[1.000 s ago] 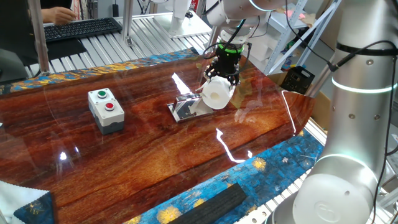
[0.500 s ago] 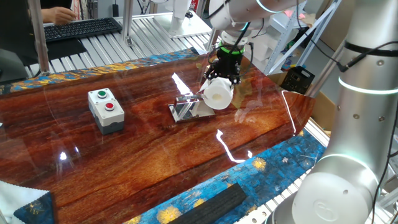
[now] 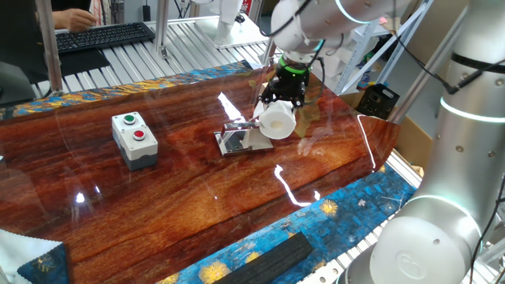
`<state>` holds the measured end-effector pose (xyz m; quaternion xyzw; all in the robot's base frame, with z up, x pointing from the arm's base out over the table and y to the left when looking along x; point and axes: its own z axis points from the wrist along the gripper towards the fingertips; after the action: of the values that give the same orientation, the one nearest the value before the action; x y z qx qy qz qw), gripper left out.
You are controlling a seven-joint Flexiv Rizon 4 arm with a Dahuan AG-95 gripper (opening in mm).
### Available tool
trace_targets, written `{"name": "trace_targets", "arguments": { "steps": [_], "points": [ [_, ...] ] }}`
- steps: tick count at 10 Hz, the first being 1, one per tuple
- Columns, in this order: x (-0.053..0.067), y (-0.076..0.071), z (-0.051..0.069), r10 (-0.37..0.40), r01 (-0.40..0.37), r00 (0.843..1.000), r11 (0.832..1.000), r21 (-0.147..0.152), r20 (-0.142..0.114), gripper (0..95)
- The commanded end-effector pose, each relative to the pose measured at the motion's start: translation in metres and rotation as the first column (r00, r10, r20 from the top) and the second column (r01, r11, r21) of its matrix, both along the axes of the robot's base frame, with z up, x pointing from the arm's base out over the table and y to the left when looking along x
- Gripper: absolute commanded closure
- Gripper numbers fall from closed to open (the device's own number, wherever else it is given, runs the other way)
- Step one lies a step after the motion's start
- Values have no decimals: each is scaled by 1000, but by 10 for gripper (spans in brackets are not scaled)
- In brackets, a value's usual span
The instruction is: Take the roll of paper down from the shelf
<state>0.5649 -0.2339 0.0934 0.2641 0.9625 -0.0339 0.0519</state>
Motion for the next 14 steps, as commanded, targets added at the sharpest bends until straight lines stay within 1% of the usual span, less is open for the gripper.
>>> {"name": "trace_targets", "arguments": {
  "steps": [1,2,3,4,5,6,7,8,9,10,11,12,14],
  "points": [
    [2,0,-1,61,-61,998,998,3,6,950],
    [2,0,-1,41,-41,999,999,6,8,950],
    [2,0,-1,46,-46,999,999,6,13,950],
    [3,0,-1,24,-24,1000,1000,19,16,950],
    [4,0,0,-29,28,999,999,40,16,950],
    [5,0,0,-140,139,990,989,54,15,950],
    [5,0,0,-245,243,970,966,89,8,950],
    [5,0,0,-266,264,964,959,100,4,950],
    [5,0,0,-291,289,957,953,94,9,950],
    [5,0,0,-350,347,937,929,130,2,950],
    [5,0,0,-365,362,931,924,121,9,950],
    [5,0,0,-369,365,929,924,116,17,950],
    [5,0,0,-370,366,929,923,120,16,950]
  ]
}}
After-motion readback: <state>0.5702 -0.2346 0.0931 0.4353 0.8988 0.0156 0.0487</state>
